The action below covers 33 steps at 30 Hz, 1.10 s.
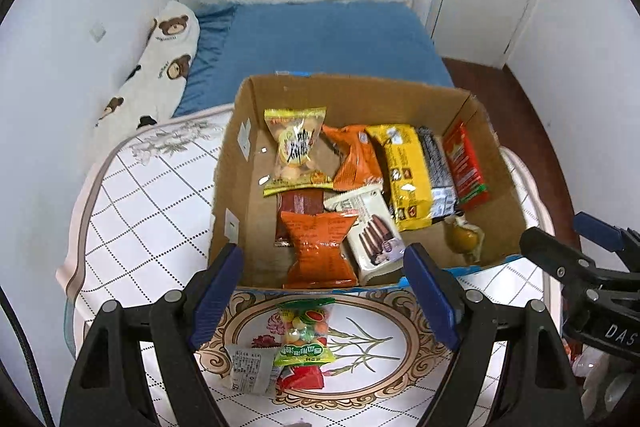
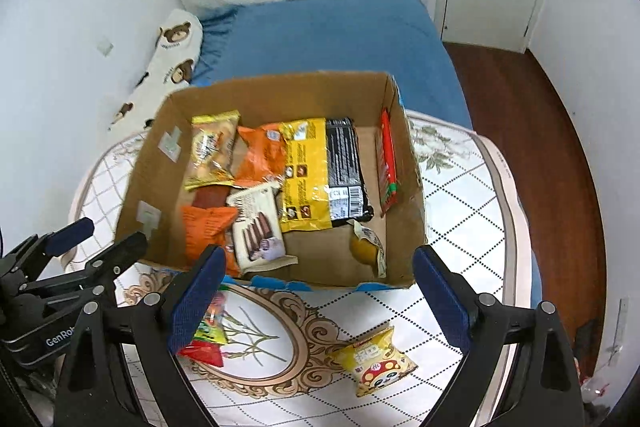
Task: Organize snacks
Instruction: 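Grasp the green fruit-candy bag with the left tool while the right tool grasps the yellow Guoba chips bag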
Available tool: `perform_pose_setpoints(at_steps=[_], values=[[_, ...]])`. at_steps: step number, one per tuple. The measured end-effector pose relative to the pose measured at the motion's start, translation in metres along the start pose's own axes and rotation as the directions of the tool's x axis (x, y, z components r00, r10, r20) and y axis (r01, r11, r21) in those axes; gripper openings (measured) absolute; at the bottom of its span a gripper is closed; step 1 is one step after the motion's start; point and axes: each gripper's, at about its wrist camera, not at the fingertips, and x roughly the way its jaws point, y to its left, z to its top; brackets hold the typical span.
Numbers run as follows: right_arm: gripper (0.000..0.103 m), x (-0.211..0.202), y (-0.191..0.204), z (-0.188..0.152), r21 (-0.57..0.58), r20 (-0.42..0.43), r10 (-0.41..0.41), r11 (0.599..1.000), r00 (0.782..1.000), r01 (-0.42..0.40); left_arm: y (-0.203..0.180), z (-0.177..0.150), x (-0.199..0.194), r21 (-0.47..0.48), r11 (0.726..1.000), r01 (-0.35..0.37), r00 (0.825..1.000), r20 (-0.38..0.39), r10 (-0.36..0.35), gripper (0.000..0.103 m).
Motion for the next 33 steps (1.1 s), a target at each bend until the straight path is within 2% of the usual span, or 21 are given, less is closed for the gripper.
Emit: perform_pose_setpoints(at_steps=[7, 10, 14, 19, 22, 25, 29, 33], values=[[0.096, -0.037, 0.009, -0.012, 0.000, 0.068, 0.035, 0.999, 0.997, -0.035, -0.002, -0.007, -0.033, -0.004, 1.000, 0.001, 0.998, 0.065, -0.001, 0.082], [0.096, -0.043, 0.006, -0.021, 0.010, 0.069, 0.059, 0.998, 0.996, -0.060, 0.000, -0.012, -0.040, -0.018, 1.000, -0.010, 0.997, 0.077, 0.011, 0.082], [0.096, -0.033, -0.009, -0.040, 0.040, 0.029, 0.070, 0.997, 0.997, -0.071, 0.011, -0.030, -0.032, -0.065, 0.997, -0.028, 0.998, 0.046, 0.031, 0.082], [0.096, 0.015, -0.058, -0.080, 0.160, -0.082, 0.098, 0.984, 0.992, -0.084, 0.032, -0.069, 0.005, -0.123, 0.988, -0.091, 0.994, -0.078, 0.082, 0.082], [0.096, 0.048, -0.078, -0.103, 0.147, -0.160, 0.105, 0.986, 0.982, -0.081, 0.041, -0.096, 0.034, -0.129, 0.983, -0.131, 0.979, -0.173, 0.108, 0.082], [0.096, 0.074, -0.085, -0.121, 0.078, -0.229, 0.097, 0.994, 0.969, -0.081, 0.043, -0.118, 0.064, -0.106, 0.980, -0.169, 0.955, -0.265, 0.136, 0.082], [0.096, 0.100, -0.077, -0.133, -0.042, -0.303, 0.077, 0.995, 0.950, -0.094, 0.038, -0.126, 0.102, -0.097, 0.987, -0.131, 0.926, -0.369, 0.086, 0.082], [0.096, 0.122, -0.062, -0.137, -0.167, -0.350, 0.034, 0.981, 0.936, -0.098, 0.025, -0.121, 0.131, -0.050, 0.992, -0.118, 0.917, -0.389, 0.089, 0.082]])
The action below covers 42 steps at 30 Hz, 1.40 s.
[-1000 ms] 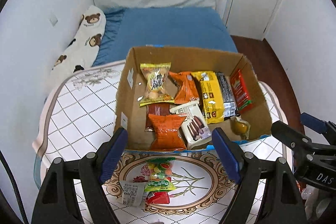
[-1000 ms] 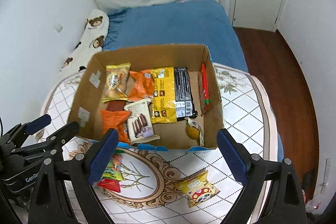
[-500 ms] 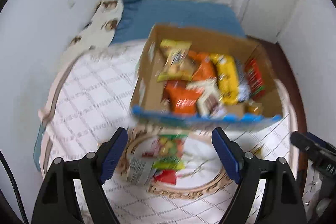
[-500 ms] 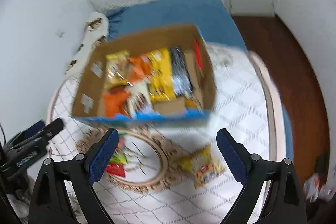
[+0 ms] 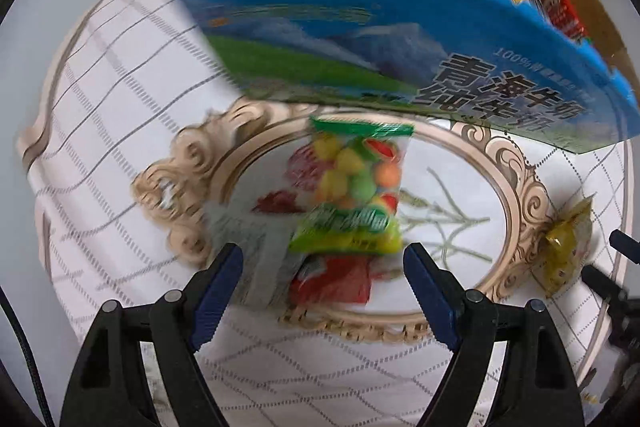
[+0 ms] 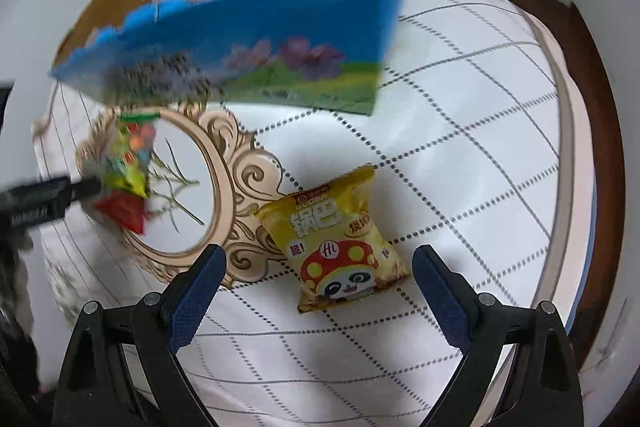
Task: Organize snacks
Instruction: 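Grasp the green fruit-candy bag with the left tool while the right tool grasps the yellow Guoba chips bag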
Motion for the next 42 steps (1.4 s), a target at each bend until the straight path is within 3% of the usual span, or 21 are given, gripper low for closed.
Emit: perform_pose_setpoints(at_steps=[4, 7, 9, 12, 14, 18, 27, 34, 35, 38, 42], values=[[0.096, 0.026, 0.004, 0.008, -0.042, -0.050, -0.051, 0.998, 0.997, 0.049, -0.012, 0.015, 0.023, 0.036, 0.999, -0.007, 0.999, -0.045, 0.008, 0.082], [0.095, 0.039, 0.002, 0.010, 0.012, -0.073, -0.017, 1.000, 0.997, 0.018, -0.015, 0.022, 0.032, 0.046, 0.999, 0.001, 0.998, -0.060, 0.002, 0.082], [0.080, 0.046, -0.004, 0.010, 0.076, -0.083, -0.009, 0.997, 0.997, 0.015, -0.017, 0.027, 0.035, 0.048, 0.999, 0.015, 0.999, -0.051, -0.012, 0.082], [0.066, 0.053, -0.014, 0.007, 0.200, -0.085, 0.076, 0.978, 0.993, -0.058, -0.021, 0.034, 0.036, 0.063, 0.998, 0.007, 1.000, -0.030, -0.005, 0.081], [0.064, 0.055, -0.016, 0.002, 0.240, -0.075, 0.093, 0.968, 0.993, -0.072, -0.025, 0.032, 0.035, 0.080, 0.997, 0.010, 1.000, -0.021, -0.008, 0.055], [0.061, 0.054, -0.015, -0.011, 0.294, -0.074, 0.142, 0.949, 0.987, -0.114, -0.034, 0.013, 0.034, 0.113, 0.994, -0.002, 1.000, -0.023, 0.005, 0.048], [0.061, 0.070, 0.021, -0.058, 0.297, -0.142, 0.196, 0.944, 0.970, -0.147, -0.055, -0.064, 0.035, 0.133, 0.988, 0.083, 0.993, -0.096, -0.071, 0.047], [0.061, 0.082, 0.034, -0.064, 0.298, -0.140, 0.154, 0.949, 0.978, -0.106, -0.061, -0.058, 0.070, 0.141, 0.987, 0.078, 0.991, -0.117, -0.062, 0.049], [0.063, 0.084, 0.037, -0.063, 0.304, -0.140, 0.157, 0.947, 0.978, -0.108, -0.059, -0.057, 0.075, 0.132, 0.987, 0.089, 0.989, -0.130, -0.072, 0.051], [0.080, 0.077, 0.032, -0.062, 0.310, -0.130, 0.144, 0.946, 0.981, -0.098, -0.060, -0.060, 0.084, 0.133, 0.987, 0.093, 0.989, -0.129, -0.076, 0.051], [0.080, 0.069, 0.028, -0.066, 0.321, -0.127, 0.151, 0.941, 0.980, -0.103, -0.066, -0.062, 0.082, 0.133, 0.986, 0.100, 0.987, -0.135, -0.082, 0.051]])
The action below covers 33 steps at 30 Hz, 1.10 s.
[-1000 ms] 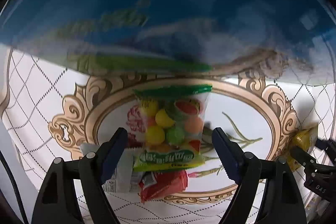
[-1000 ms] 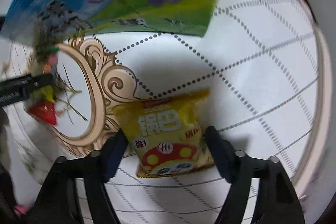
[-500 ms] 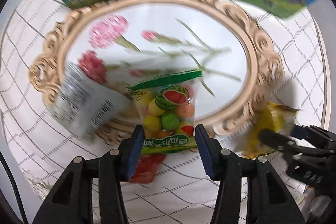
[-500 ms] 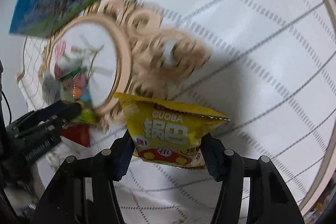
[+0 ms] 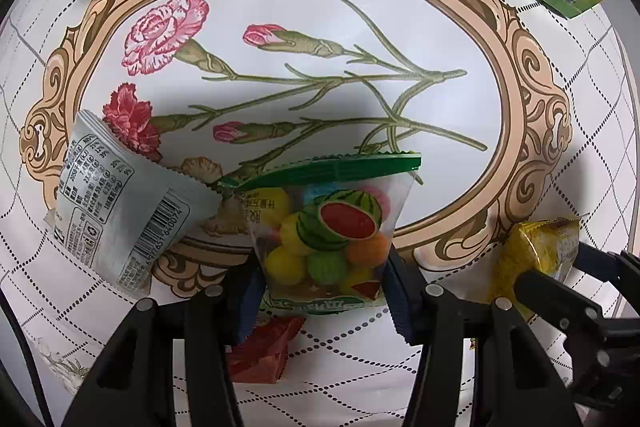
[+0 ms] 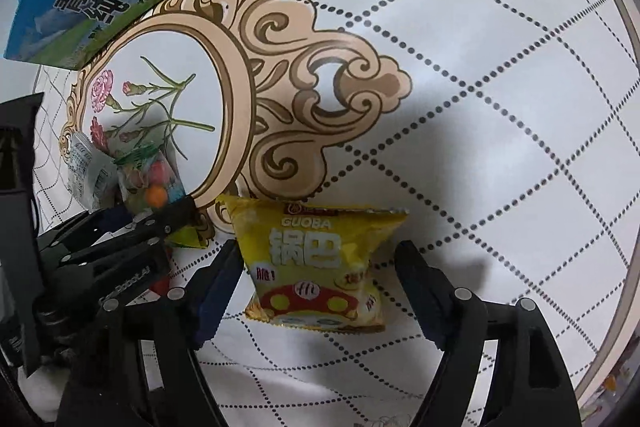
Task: Organize snacks
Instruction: 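Grasp the green fruit-candy bag with the left tool while the right tool grasps the yellow Guoba chips bag, then carry both bags into the box and open both tools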
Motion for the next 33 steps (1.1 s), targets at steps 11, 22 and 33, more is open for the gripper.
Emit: perform_pose_setpoints(at_steps=[11, 22, 33], values=[[0.068, 0.018, 0.009, 0.002, -0.004, 0.012, -0.049, 0.999, 0.999, 0.049, 0.000, -0.005, -0.008, 0.004, 1.000, -0.011, 1.000, 0.020, 0.010, 0.050], [0.050, -0.001, 0.015, -0.017, -0.027, 0.055, -0.022, 0.999, 0.998, 0.023, -0.003, -0.019, -0.048, -0.009, 0.998, 0.057, 0.997, 0.050, -0.057, 0.048], [0.049, -0.131, 0.038, 0.015, -0.089, 0.251, 0.154, 0.987, 0.956, -0.136, 0.004, 0.013, -0.196, 0.051, 0.982, 0.182, 0.939, 0.287, -0.189, 0.048]])
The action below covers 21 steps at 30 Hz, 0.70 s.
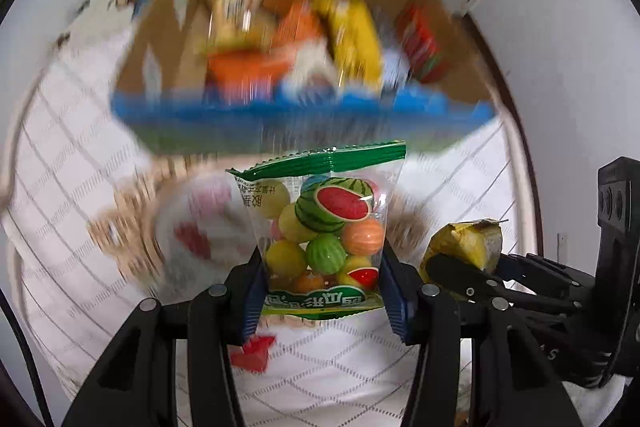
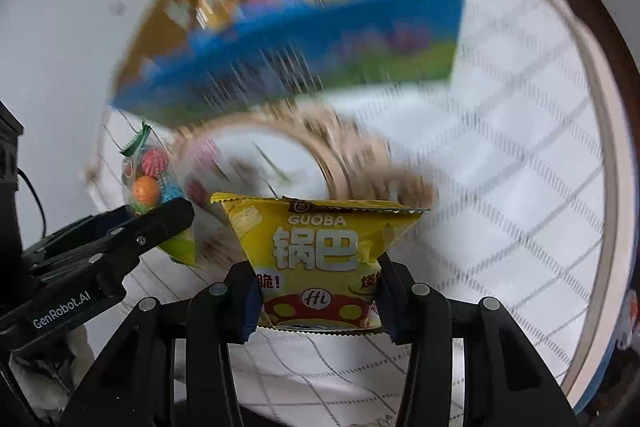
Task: Organize snacks
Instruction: 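Carry both bags into the box and open both tools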
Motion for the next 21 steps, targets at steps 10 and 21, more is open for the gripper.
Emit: perform_pose_setpoints(at_steps=[10, 21], values=[[0.049, -0.032, 0.040, 0.140, -0.065, 0.144, -0.048, 0.996, 0.988, 0.058, 0.032, 0.135, -0.019, 0.064, 0.980, -0.187, 0.980, 0.074, 0.183, 0.048], [0.050, 0.063, 0.020, 0.203, -0.025, -0.040, -0.133, 0.991, 0.990, 0.132, 0.085, 0.203, 0.071, 0.050, 0.951, -0.304, 0.938, -0.157, 0.308, 0.049]])
